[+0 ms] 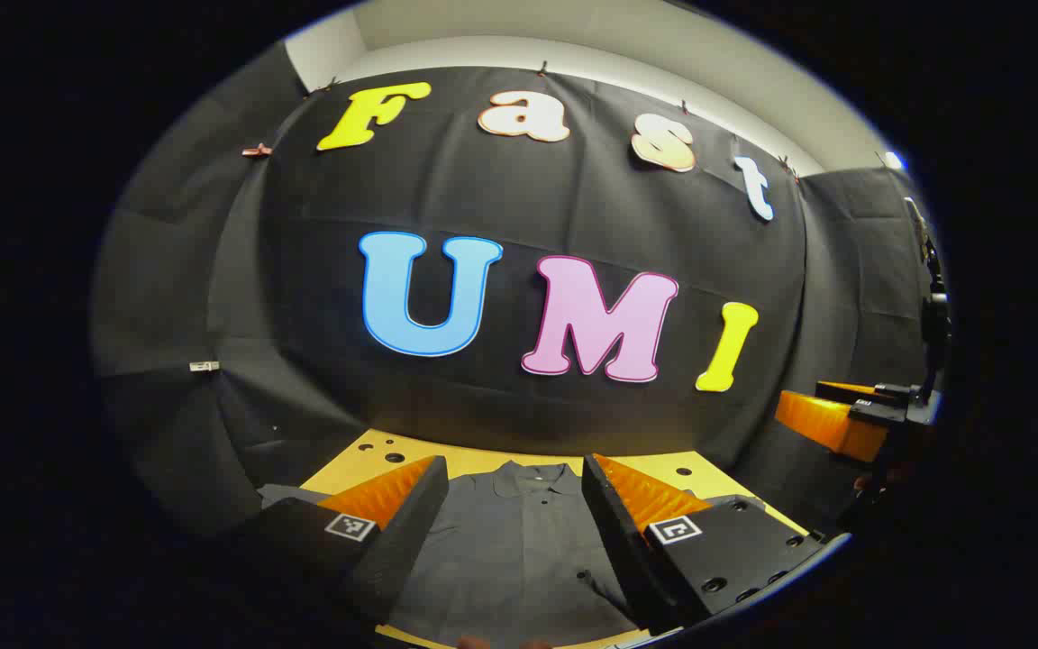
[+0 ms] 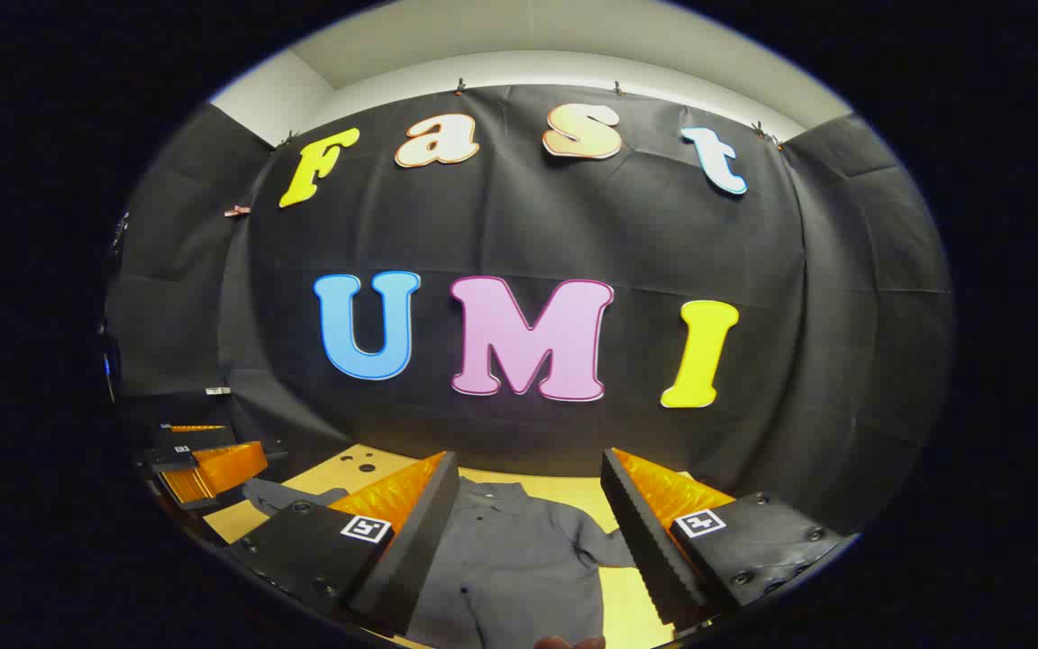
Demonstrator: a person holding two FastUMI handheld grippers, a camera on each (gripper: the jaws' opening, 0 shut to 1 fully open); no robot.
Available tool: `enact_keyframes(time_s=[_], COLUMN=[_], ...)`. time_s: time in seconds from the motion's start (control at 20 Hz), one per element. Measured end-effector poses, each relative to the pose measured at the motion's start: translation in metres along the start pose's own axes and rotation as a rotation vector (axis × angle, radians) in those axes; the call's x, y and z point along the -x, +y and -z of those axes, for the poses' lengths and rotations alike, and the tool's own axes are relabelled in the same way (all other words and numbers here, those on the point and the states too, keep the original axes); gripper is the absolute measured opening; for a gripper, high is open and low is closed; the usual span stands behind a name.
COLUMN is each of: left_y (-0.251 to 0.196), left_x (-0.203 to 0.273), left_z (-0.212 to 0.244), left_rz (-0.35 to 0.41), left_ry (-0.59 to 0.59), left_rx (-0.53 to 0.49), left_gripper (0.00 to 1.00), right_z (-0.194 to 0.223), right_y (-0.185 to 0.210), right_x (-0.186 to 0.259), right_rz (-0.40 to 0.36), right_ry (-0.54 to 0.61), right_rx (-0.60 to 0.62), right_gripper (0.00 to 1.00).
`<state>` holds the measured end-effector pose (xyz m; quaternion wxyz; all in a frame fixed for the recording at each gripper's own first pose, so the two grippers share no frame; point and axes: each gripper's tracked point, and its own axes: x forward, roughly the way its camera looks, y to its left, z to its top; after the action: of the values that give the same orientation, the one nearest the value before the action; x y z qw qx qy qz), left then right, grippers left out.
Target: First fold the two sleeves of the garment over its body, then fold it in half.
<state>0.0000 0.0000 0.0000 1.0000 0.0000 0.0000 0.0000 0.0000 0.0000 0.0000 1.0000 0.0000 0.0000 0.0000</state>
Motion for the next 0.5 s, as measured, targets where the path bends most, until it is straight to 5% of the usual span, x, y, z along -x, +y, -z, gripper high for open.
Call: enact_keyframes(time_s=[0.5], left_y=[-0.027], left_x=[-0.025], left_z=[0.002], left_rz=[-0.010], left_ry=[0.026], left_rx=[-0.067], left_gripper=[0.94], right_z=[0.014], right_y=[-0.039], right_x=[-0.016], right_rz=[0.007], right_ry=[0.042], right_rx=[-0.066], right_gripper=[0.98])
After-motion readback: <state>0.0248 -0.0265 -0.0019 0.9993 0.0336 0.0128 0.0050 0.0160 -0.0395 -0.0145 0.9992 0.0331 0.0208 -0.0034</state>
